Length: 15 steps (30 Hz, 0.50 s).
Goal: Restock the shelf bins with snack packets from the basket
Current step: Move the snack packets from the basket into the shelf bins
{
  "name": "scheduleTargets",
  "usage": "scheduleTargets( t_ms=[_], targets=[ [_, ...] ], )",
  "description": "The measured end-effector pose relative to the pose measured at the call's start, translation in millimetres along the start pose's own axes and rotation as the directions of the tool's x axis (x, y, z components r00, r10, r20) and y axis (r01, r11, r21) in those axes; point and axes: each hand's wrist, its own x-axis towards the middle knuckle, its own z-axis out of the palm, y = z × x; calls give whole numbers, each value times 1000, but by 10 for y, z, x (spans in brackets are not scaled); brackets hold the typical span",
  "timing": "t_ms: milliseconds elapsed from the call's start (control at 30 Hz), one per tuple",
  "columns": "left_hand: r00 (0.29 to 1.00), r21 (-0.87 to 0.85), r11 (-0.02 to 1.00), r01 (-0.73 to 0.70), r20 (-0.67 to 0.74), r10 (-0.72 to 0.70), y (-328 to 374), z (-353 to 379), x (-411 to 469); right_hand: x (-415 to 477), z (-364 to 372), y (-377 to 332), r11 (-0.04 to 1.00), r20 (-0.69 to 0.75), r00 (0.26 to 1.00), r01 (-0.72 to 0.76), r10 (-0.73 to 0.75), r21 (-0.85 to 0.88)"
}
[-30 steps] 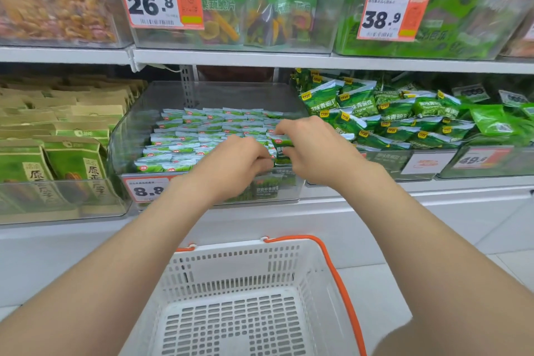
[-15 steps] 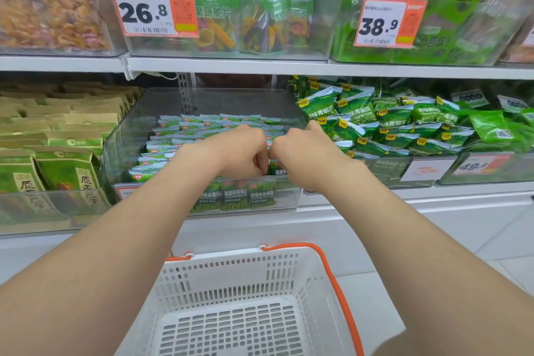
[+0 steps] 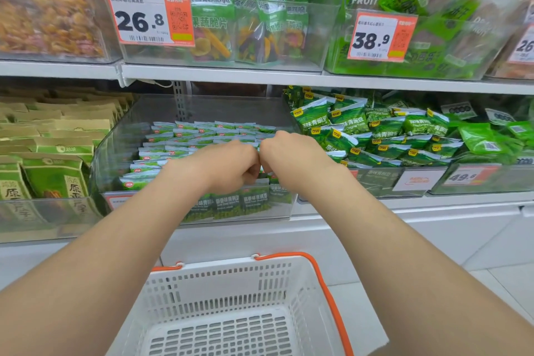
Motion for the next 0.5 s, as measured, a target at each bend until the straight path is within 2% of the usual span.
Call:
scheduleTargets(
  t_ms=[200,300,433,500],
  targets=[
    [997,98,994,54,-61,-49,7,59,-56,65,29,19,996,117,992,33,-42,81],
    [995,1,998,61,-82,-60,-63,29,-69,98,38,-17,996,120,992,21,-31,89],
    [989,-157,988,9,-147,-33,-101,114,-88,152,29,-11,999,7,999,47,-47,-15],
    [976,-193,981,15,-213,-56,-166,172,-114,155,50,-34,1000,48,999,24,-24,-2]
  ],
)
